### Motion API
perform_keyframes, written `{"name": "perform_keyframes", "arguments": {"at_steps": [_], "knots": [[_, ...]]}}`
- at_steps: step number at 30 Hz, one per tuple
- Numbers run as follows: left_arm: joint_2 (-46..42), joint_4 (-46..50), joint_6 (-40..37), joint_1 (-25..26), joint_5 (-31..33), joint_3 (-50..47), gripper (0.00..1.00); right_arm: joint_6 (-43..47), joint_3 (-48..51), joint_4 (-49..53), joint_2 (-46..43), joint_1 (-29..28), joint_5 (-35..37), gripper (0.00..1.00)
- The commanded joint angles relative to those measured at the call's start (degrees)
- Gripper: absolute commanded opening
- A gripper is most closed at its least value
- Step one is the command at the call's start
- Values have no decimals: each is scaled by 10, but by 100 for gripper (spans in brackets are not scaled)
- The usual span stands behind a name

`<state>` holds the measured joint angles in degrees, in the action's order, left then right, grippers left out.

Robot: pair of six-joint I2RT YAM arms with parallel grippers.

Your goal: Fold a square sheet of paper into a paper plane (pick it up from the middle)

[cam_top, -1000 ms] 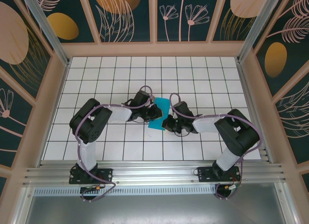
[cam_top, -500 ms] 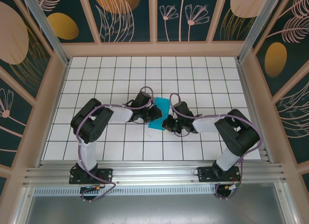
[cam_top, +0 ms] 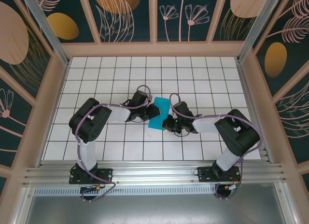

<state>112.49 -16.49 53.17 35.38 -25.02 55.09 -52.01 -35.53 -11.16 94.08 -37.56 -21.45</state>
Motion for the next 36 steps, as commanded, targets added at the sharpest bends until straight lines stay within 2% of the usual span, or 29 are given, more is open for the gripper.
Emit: {"name": "perform_keyframes", "arguments": {"at_steps": [1,13,20,24,26,29,36], "knots": [[7,35,-27,-29,86,3,18,4,18,110,13,-3,48,0],[17,87,-49,-50,108,59,19,4,15,112,4,-3,51,0],[-61,49,-51,-50,24,48,21,7,5,102,7,-3,46,0],[-55,17,-38,-43,-69,42,18,10,-6,104,11,-3,44,0],[-47,14,-37,-37,-91,37,16,10,-10,106,12,-3,47,0],[-27,12,-39,-30,-109,35,16,9,-10,108,11,-3,49,0],[26,2,-41,-29,-86,32,16,10,-9,104,1,-3,47,0]]}}
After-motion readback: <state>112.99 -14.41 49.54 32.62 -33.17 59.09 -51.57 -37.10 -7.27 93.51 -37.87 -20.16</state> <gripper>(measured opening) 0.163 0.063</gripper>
